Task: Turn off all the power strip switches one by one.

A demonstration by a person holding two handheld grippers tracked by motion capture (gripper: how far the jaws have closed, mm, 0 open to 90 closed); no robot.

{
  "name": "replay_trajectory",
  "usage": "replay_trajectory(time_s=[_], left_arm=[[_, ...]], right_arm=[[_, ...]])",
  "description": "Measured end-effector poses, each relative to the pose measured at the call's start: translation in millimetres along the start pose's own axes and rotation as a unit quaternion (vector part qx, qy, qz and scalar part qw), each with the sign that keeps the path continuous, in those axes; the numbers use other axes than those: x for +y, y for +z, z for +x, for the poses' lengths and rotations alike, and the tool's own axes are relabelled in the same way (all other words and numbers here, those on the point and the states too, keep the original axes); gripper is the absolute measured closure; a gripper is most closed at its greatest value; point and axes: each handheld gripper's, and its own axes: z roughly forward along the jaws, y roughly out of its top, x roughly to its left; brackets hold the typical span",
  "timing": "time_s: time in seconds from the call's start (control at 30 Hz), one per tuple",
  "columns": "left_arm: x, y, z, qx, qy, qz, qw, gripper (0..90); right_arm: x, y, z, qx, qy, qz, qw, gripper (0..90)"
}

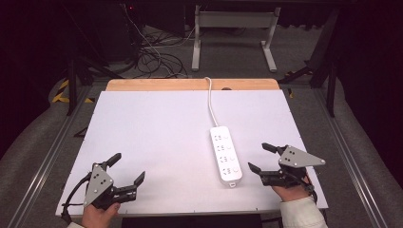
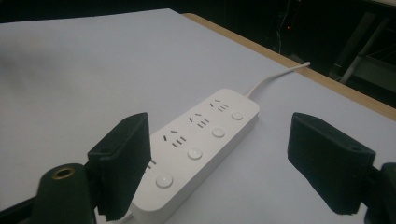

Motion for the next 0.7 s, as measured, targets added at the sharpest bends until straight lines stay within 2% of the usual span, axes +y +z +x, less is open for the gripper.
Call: replay_trajectory(time_s=[0.07,0.37,0.6,0.7], left_arm=[[0.1,0.2,-0.4,0.003,0.007,-0.002,1.0000,9.3],[-0.2,-0.1,-0.3,0.006,0.015,-0.001,0.9999,9.3],[0.0,-0.8,0.0,0.005,0.017,-0.003,0.9998,9.3],[-0.4,-0.3,-0.7,0.004,0.018,-0.001,0.9998,9.2]], right_arm=[[6.9,4.8,-3.4,0.007,0.012,0.002,0.9999,21.7],[21.0,21.8,-9.2,0.015,0.013,0.006,0.9998,20.7],[30.1,37.3,-15.4,0.022,0.027,0.008,0.9994,9.7],[33.6,43.8,-18.5,0.016,0.031,0.017,0.9992,6.6]])
